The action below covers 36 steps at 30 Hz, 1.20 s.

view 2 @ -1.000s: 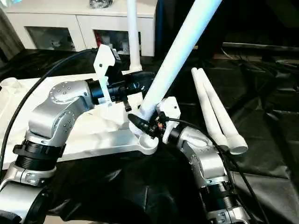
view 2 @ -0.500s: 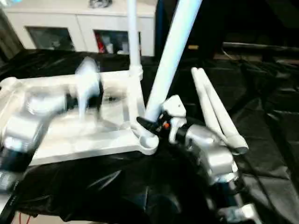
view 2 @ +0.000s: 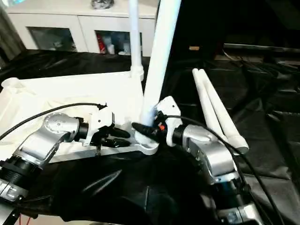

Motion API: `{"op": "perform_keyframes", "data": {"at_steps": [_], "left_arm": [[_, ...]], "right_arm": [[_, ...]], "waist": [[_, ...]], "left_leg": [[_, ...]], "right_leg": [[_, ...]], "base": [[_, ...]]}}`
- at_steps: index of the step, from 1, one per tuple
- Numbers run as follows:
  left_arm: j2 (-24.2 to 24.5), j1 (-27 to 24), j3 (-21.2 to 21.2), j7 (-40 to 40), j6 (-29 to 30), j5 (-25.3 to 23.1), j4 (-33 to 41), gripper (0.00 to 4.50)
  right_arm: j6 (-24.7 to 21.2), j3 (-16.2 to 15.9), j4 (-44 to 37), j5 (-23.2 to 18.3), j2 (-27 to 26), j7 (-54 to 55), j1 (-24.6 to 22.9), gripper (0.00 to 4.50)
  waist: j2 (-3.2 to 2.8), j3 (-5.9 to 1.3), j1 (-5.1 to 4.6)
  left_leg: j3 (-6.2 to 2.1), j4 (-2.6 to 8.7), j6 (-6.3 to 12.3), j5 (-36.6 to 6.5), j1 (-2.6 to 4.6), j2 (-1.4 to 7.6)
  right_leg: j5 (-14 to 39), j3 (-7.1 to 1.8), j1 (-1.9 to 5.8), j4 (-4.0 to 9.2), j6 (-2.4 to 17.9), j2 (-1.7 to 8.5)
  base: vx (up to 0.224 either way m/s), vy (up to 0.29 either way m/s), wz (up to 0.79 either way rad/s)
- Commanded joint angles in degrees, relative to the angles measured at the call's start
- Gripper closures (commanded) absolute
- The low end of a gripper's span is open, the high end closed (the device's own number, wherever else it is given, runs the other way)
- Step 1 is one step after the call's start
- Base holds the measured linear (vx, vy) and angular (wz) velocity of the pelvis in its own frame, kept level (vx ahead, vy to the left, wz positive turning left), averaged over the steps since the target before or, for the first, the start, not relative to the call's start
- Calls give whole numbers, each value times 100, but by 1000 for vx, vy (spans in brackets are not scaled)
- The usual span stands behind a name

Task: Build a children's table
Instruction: Insert table leg to table base

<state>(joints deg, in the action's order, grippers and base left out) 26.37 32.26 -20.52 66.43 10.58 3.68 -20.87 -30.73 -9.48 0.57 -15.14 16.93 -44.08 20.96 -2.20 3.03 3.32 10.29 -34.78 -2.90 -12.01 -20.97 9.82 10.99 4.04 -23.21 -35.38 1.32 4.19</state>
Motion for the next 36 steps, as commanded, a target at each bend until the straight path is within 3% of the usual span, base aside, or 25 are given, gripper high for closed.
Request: {"op": "perform_keyframes", "data": {"at_steps": [1, 6, 7, 10, 20, 28, 36], "left_arm": [[25, 125, -81, -19, -100, -69, -86, 311], [-18, 132, -72, 263, -34, 22, -53, 361], [-3, 101, -93, 348, 6, 48, 26, 387], [-11, 32, -102, 482, 105, 154, 160, 395], [-101, 131, -146, 328, -47, -104, -264, 395], [-147, 230, 23, 122, -87, -123, -311, 323], [-31, 107, -90, 528, 240, 35, -156, 317]], "right_arm": [[-72, -16, -172, -22, 36, 32, 8, 261], [-139, -21, -249, 12, 113, 56, -29, 261], [-155, -16, -260, 20, 128, 67, -33, 261], [-184, -1, -284, 14, 163, 78, -43, 261], [-189, -8, -281, 55, 247, 120, 10, 261], [-218, -18, -324, 14, 255, 128, 22, 261], [-230, -50, -312, 13, 237, 145, 18, 261]], "waist": [[11, -416, 10], [2, -394, 7], [-1, -390, 4], [-13, -381, 2], [-35, -342, -32], [-23, -341, -44], [-39, -311, -66]], "left_leg": [[-120, 375, 268, -334, 38, 309], [-118, 383, 222, -412, 41, 309], [-118, 384, 224, -406, 38, 309], [-119, 386, 236, -402, 39, 311], [-126, 401, 204, -595, 41, 310], [-129, 401, 235, -559, 36, 308], [-130, 425, 197, -706, 43, 315]], "right_leg": [[257, -320, 369, 327, 1340, 427], [315, -327, 367, 342, 1364, 434], [285, -326, 367, 339, 1372, 431], [252, -325, 362, 332, 1397, 428], [414, -322, 360, 376, 1374, 421], [332, -322, 368, 371, 1399, 423], [560, -325, 353, 396, 1394, 431]], "base": [[0, 0, 0], [0, 0, 0], [0, 0, 0], [0, 0, 0], [0, 0, 0], [0, 0, 0], [0, 0, 0]]}}
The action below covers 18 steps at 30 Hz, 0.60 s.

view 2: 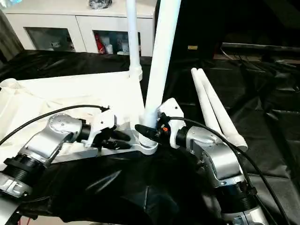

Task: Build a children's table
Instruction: Insert table leg to table base

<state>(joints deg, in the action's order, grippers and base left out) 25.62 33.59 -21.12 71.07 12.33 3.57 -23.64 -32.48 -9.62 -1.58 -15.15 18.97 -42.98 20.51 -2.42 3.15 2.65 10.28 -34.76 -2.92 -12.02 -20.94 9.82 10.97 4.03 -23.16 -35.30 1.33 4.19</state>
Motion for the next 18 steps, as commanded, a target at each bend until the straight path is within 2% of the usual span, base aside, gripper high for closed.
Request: {"op": "perform_keyframes", "data": {"at_steps": [1, 9, 15, 17, 18], "left_arm": [[60, -37, -38, 121, 106, 84, 153, 317], [-15, 53, 24, -247, -176, -195, -141, 317], [20, 93, -7, -139, -63, -190, -160, 317], [47, 89, -31, -56, -40, -177, -162, 346], [51, 88, -32, -47, -41, -175, -163, 353]], "right_arm": [[-62, -41, -95, 18, 36, 34, 59, 261], [-68, -64, -107, 14, 0, 58, 54, 261], [-70, -76, -114, 15, -16, 67, 57, 261], [-68, -66, -121, 11, -20, 79, 50, 261], [-66, -65, -122, 11, -19, 80, 49, 261]], "waist": [[-13, -319, -1], [-29, -289, -45], [-49, -275, -62], [-71, -277, -63], [-62, -274, -63]], "left_leg": [[-130, 424, 198, -716, 41, 314], [-138, 435, 210, -803, 25, 308], [-139, 444, 226, -775, 23, 311], [-139, 446, 228, -778, 27, 314], [-139, 447, 227, -785, 26, 312]], "right_leg": [[599, -327, 347, 396, 1394, 433], [713, -323, 348, 424, 1344, 427], [704, -325, 342, 427, 1365, 431], [716, -323, 342, 432, 1370, 434], [713, -324, 344, 433, 1374, 433]], "base": [[0, 0, 0], [0, 0, 0], [0, 0, 0], [0, 0, 0], [0, 0, 0]]}}
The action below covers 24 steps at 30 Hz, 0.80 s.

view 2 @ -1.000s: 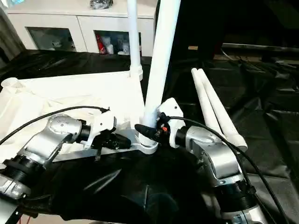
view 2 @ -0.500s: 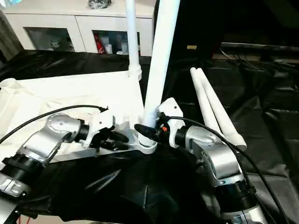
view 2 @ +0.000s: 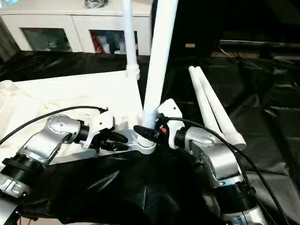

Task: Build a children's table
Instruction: Insert table leg to table base

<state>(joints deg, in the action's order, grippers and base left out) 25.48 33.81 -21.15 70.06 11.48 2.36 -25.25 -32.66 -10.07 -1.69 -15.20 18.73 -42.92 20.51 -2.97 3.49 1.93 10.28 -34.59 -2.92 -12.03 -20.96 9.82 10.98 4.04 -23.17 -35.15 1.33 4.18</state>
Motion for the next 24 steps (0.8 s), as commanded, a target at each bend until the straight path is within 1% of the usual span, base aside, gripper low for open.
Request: {"op": "perform_keyframes", "data": {"at_steps": [1, 3, 4, 5, 7, 9, 10, 12, 14, 15, 16, 17, 19, 20, 21, 22, 24], "left_arm": [[71, 65, -23, 60, 40, -50, -10, 353], [71, 67, -19, 61, 36, -50, -19, 359], [80, 65, -18, 77, 46, -46, -25, 373], [107, 56, -29, 116, 54, -51, -20, 397], [126, 41, -27, 133, 62, -54, -9, 396], [138, 29, -19, 137, 64, -56, -2, 405], [160, 9, -12, 156, 62, -55, 14, 433], [201, -18, -24, 202, 57, -63, 37, 439], [318, -90, -108, 345, -13, -120, 98, 442], [344, -107, -132, 364, -37, -147, 110, 442], [326, -122, -98, 290, -49, -151, 92, 442], [312, -125, -78, 262, -49, -144, 84, 442], [279, -131, -8, 292, 197, -25, 81, 442], [269, -132, 11, 268, 180, -17, 76, 417], [267, -128, 19, 227, 183, -33, 67, 402], [282, -120, 2, 190, 113, -92, 30, 392], [273, -117, 17, 156, 17, -112, -47, 392]], "right_arm": [[-46, -17, -107, 15, 5, 76, 48, 261], [-46, -17, -105, 14, 5, 77, 48, 261], [-38, -19, -96, 18, 5, 78, 49, 261], [-32, -20, -82, 20, 6, 77, 52, 261], [-19, -21, -59, 30, 11, 75, 59, 261], [-16, -19, -54, 28, 12, 72, 61, 261], [-15, -21, -55, 29, 12, 72, 61, 261], [-12, -23, -52, 31, 14, 71, 64, 261], [-10, -26, -40, 33, 16, 68, 74, 261], [-6, -24, -33, 34, 21, 63, 79, 261], [-3, -19, -22, 32, 26, 56, 84, 261], [-1, -17, -17, 31, 29, 53, 85, 261], [5, -19, -5, 35, 33, 48, 92, 261], [4, -17, -3, 34, 34, 48, 94, 261], [5, -15, 1, 34, 36, 47, 97, 261], [4, -13, 2, 31, 37, 46, 99, 261], [10, -11, 10, 33, 35, 48, 101, 261]], "waist": [[-23, -309, 11], [-20, -305, 8], [-22, -303, 7], [-23, -300, 7], [-25, -298, 7], [-11, -298, 5], [-13, -294, 6], [-20, -293, 6], [-23, -289, 4], [-5, -290, -3], [-16, -289, -2], [-6, -289, -4], [-15, -289, -2], [-10, -288, -1], [-11, -291, -3], [-13, -292, -2], [-14, -291, -3]], "left_leg": [[-142, 433, 224, -783, 31, 318], [-138, 435, 219, -809, 35, 319], [-140, 438, 216, -821, 35, 322], [-138, 440, 207, -850, 36, 322], [-137, 446, 192, -875, 40, 322], [-135, 447, 186, -892, 39, 322], [-138, 449, 185, -895, 37, 322], [-140, 454, 182, -893, 39, 325], [-139, 458, 175, -915, 38, 324], [-139, 462, 174, -927, 36, 325], [-138, 460, 169, -939, 36, 326], [-137, 462, 166, -938, 36, 327], [-133, 462, 152, -922, 40, 327], [-136, 464, 153, -911, 38, 326], [-136, 462, 160, -901, 38, 328], [-134, 460, 169, -893, 39, 325], [-135, 460, 174, -893, 37, 320]], "right_leg": [[707, -325, 343, 412, 1385, 438], [705, -325, 337, 417, 1394, 434], [714, -325, 337, 416, 1397, 436], [744, -326, 335, 422, 1398, 437], [779, -329, 332, 425, 1387, 437], [823, -330, 335, 430, 1381, 440], [847, -330, 334, 428, 1376, 441], [884, -332, 330, 434, 1359, 443], [897, -332, 326, 437, 1350, 439], [921, -333, 327, 439, 1340, 438], [950, -336, 325, 442, 1332, 444], [959, -337, 324, 440, 1328, 443], [973, -338, 321, 437, 1331, 444], [969, -337, 322, 438, 1332, 442], [953, -338, 322, 438, 1331, 443], [934, -338, 319, 441, 1332, 440], [954, -335, 320, 444, 1316, 438]], "base": [[0, 0, 0], [0, 0, 0], [0, 0, 0], [0, 0, 0], [0, 0, 0], [0, 0, 0], [0, 0, 0], [0, 0, 0], [0, 0, 0], [0, 0, 0], [0, 0, 0], [0, 0, 0], [0, 0, 0], [0, 0, 0], [0, 0, 0], [0, 0, 0], [0, 0, 0]]}}
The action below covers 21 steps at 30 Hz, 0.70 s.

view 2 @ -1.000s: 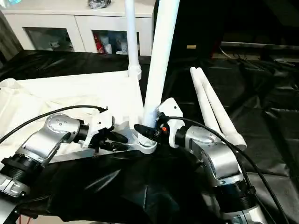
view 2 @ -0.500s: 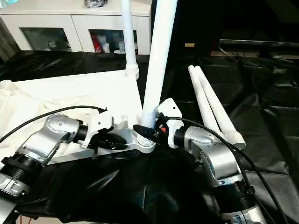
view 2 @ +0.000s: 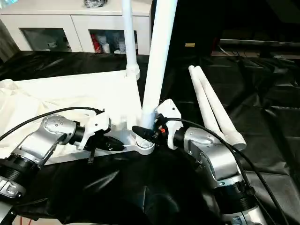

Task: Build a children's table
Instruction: Insert table leg to table base

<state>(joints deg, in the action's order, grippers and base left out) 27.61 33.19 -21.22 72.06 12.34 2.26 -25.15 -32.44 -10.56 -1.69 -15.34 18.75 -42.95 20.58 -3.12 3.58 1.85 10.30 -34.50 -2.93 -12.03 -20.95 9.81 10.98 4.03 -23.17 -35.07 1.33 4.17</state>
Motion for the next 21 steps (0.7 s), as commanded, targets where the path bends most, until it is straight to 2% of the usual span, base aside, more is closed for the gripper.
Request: {"op": "perform_keyframes", "data": {"at_steps": [1, 6, 10, 18, 21], "left_arm": [[51, -55, 40, -57, -74, -89, -82, 392], [67, -39, 47, 2, -52, -36, -143, 392], [65, -10, 65, 3, -77, -46, -175, 392], [-84, -33, 324, 18, -222, 254, -242, 392], [-28, -106, 246, -27, -293, 130, -300, 392]], "right_arm": [[-11, 36, 10, 43, 34, 52, 94, 261], [-9, 31, -1, 26, 34, 60, 87, 261], [-15, 34, -20, 20, 36, 67, 76, 261], [0, 26, 23, 18, 21, 65, 87, 261], [11, 15, 32, 24, 17, 59, 89, 261]], "waist": [[-2, -304, 4], [-13, -306, 9], [-9, -292, 9], [2, -297, 13], [4, -290, 9]], "left_leg": [[-135, 448, 175, -880, 38, 323], [-137, 452, 190, -829, 32, 330], [-136, 459, 161, -942, 39, 329], [-134, 459, 163, -932, 33, 328], [-139, 464, 177, -956, 29, 329]], "right_leg": [[925, -338, 319, 435, 1317, 442], [730, -335, 323, 418, 1378, 441], [922, -339, 319, 440, 1353, 448], [892, -338, 321, 437, 1366, 450], [999, -337, 320, 446, 1322, 453]], "base": [[0, 0, 0], [0, 0, 0], [0, 0, 0], [0, 0, 0], [0, 0, 0]]}}
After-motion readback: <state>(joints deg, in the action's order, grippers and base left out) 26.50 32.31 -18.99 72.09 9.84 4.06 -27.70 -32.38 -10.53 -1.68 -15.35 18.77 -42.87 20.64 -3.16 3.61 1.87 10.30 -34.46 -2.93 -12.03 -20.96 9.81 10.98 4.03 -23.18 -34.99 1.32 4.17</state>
